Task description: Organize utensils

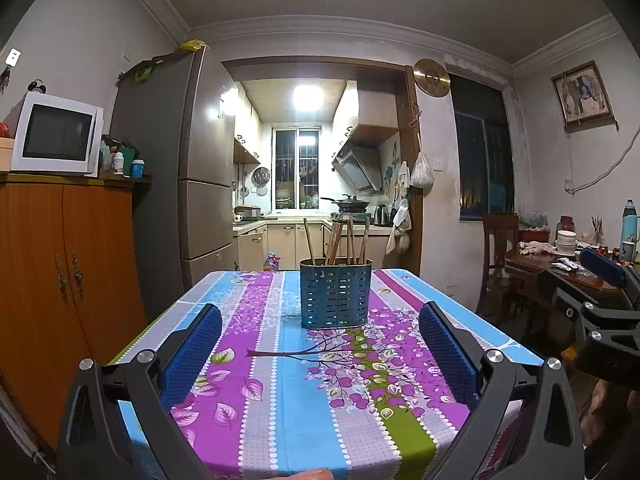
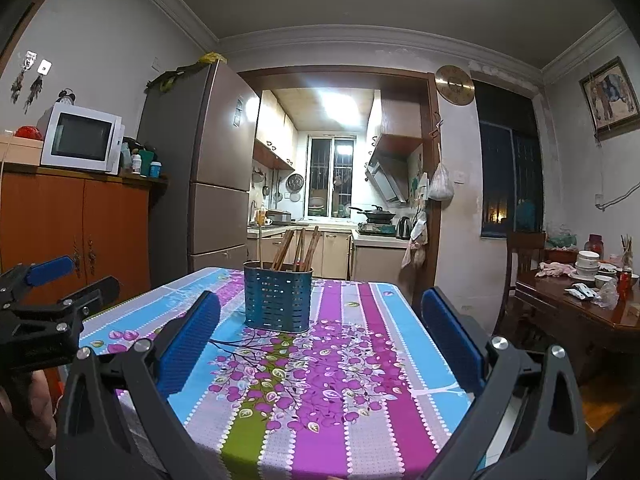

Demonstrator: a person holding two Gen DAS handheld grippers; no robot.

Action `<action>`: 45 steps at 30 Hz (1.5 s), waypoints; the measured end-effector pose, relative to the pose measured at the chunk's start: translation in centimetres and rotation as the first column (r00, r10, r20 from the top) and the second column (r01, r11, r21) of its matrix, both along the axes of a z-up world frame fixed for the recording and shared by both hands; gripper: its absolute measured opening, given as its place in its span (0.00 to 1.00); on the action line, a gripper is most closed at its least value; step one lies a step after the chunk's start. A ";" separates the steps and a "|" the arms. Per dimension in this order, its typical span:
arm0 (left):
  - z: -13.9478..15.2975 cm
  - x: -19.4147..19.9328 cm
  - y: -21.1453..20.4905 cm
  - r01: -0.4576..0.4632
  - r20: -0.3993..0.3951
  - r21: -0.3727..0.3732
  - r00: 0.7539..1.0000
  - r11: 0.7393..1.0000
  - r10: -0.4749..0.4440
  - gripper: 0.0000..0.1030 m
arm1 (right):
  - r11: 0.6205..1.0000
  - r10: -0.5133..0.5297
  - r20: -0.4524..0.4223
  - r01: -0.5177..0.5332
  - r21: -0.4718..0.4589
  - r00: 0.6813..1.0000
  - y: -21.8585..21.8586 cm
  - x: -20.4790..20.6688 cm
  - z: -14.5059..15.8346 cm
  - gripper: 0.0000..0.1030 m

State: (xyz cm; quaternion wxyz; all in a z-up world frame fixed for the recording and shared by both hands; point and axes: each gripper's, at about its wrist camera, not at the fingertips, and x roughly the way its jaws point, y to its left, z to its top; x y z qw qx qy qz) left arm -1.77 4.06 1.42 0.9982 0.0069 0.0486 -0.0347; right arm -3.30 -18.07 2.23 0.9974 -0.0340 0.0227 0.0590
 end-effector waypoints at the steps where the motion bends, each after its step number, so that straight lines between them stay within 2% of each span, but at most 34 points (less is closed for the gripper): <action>1: 0.0 0.0 -0.1 -0.001 0.002 0.002 1.000 1.000 0.001 0.95 | 1.000 -0.001 0.001 0.001 -0.001 1.000 0.0 0.0 0.0 0.95; 18: 0.0 -0.6 -0.1 -0.011 0.012 0.009 1.000 1.000 0.011 0.95 | 1.000 -0.003 0.005 0.003 -0.002 1.000 0.1 0.1 0.0 0.95; 22: 0.0 -0.9 -0.5 -0.006 0.038 0.026 0.999 1.000 0.005 0.95 | 1.000 -0.001 0.007 0.001 -0.001 1.000 0.0 0.1 -0.1 0.95; 28: 0.0 -1.4 -0.6 0.005 0.072 0.014 0.997 1.000 -0.006 0.95 | 1.000 0.001 0.038 -0.002 0.019 0.999 -0.2 -0.1 -0.4 0.95; 40: 0.1 -1.0 -0.9 0.000 0.080 0.014 0.997 1.000 -0.002 0.95 | 1.000 0.004 0.041 -0.004 0.014 0.999 0.2 0.2 -0.6 0.95; 45: -0.2 1.0 -0.6 -0.010 0.015 -0.001 1.000 1.000 0.010 0.95 | 1.000 0.005 0.031 -0.006 0.009 1.000 0.2 0.4 -0.8 0.95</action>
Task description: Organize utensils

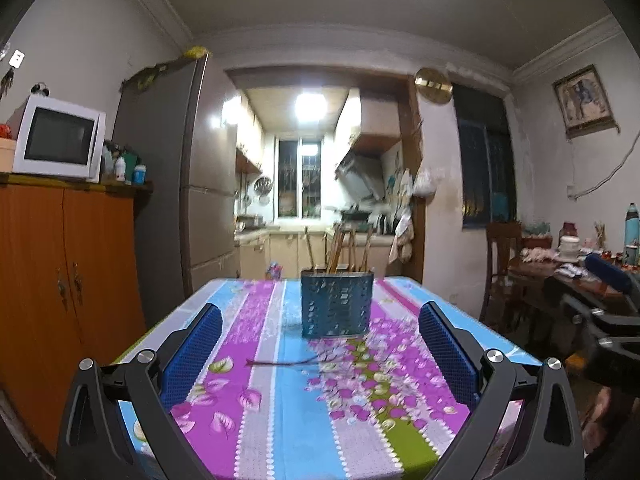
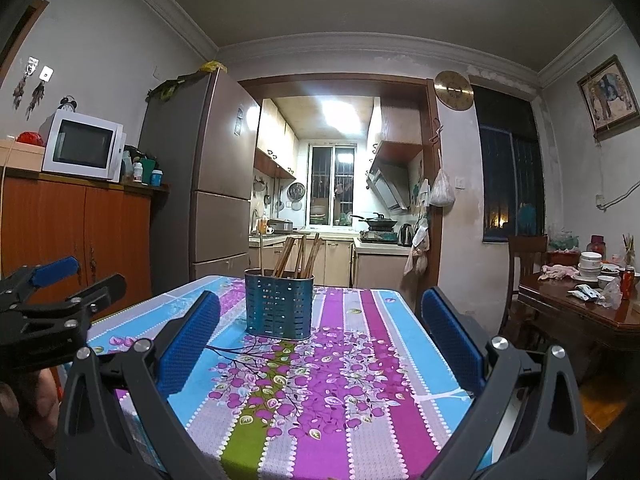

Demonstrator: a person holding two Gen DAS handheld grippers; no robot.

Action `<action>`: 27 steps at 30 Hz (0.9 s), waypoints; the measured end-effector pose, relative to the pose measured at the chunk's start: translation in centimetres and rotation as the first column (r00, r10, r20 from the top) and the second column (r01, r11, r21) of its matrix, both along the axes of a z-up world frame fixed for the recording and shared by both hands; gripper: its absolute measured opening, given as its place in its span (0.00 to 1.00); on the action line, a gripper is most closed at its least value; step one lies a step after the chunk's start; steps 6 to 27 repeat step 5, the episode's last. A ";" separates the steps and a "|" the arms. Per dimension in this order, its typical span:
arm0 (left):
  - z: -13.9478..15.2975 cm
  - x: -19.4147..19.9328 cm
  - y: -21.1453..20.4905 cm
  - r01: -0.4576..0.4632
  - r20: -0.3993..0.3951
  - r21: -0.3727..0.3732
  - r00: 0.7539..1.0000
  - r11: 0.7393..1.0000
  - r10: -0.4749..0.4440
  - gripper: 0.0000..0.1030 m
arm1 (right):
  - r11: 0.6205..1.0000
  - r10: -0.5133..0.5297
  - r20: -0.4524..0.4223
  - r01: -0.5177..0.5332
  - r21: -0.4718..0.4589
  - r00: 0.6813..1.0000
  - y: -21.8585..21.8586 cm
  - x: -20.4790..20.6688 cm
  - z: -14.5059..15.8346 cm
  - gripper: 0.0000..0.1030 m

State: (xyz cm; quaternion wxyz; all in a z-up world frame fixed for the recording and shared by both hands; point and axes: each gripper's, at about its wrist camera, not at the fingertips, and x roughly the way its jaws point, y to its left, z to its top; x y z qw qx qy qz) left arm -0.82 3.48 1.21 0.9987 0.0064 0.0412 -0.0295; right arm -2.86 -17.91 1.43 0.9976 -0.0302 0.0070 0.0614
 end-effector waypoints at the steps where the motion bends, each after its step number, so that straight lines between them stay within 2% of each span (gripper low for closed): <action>1: -0.2 0.2 0.0 0.001 -0.008 0.000 1.000 1.000 -0.001 0.95 | 1.000 0.001 -0.002 -0.001 -0.002 1.000 0.0 0.1 0.0 0.95; 5: -0.7 1.3 0.2 -0.014 -0.037 -0.003 0.999 1.000 0.014 0.95 | 1.000 0.000 -0.013 0.000 0.003 1.000 -0.3 0.6 -0.1 0.95; 27: -0.7 1.3 0.2 -0.014 -0.037 -0.003 0.999 1.000 0.014 0.95 | 1.000 0.000 -0.013 0.000 0.003 1.000 -0.3 0.6 -0.1 0.95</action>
